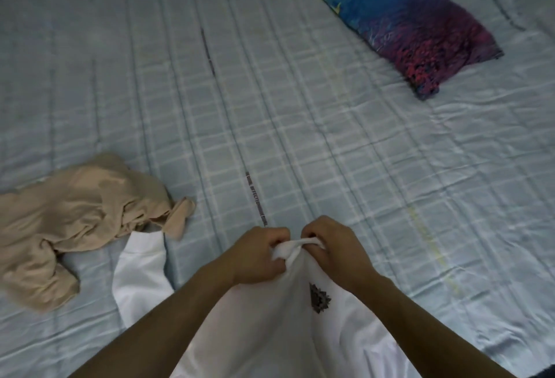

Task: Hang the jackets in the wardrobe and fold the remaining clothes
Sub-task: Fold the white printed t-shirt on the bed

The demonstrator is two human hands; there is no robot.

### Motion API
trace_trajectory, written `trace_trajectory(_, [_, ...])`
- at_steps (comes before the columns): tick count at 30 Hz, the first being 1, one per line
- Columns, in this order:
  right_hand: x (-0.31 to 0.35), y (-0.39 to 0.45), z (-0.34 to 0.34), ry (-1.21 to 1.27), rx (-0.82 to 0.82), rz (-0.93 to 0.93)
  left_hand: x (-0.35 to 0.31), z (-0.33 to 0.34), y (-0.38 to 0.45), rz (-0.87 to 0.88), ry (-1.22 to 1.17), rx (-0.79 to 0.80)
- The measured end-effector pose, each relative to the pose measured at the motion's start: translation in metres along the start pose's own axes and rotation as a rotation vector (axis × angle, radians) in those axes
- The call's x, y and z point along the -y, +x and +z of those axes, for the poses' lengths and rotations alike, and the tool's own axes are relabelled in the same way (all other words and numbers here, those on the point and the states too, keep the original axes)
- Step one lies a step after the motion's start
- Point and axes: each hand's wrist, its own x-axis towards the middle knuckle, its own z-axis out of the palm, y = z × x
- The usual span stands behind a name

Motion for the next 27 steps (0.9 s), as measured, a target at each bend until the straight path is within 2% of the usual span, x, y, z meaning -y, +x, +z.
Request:
trace_trajectory(8, [0.068,0.01,-0.074,-0.15,-0.213,-0.144,-0.053,-0.087,-0.041,0.157,0.398,-0.208])
trace_trajectory(13, [0.121,0.012,-0.11,-0.194,-0.338,-0.276,-0.078,-0.123,-0.081,0.197,0.707,-0.267])
trace_trajectory(16, [0.153,0.008,-0.126,-0.208,-0.363,-0.367,-0.099,-0.148,-0.106,0.296,0.843,-0.422])
trace_trajectory(20, [0.185,-0.003,-0.143,-0.199,-0.426,-0.412,-0.121,-0.174,-0.145,0.372,0.84,-0.554])
trace_trajectory(25, [0.213,-0.03,-0.147,-0.247,-0.426,-0.448,-0.132,-0.18,-0.19,0.307,0.549,-0.579])
trace_trajectory(27, [0.219,-0.041,-0.145,-0.288,-0.387,-0.436,-0.139,-0.181,-0.206,0.311,0.458,-0.691])
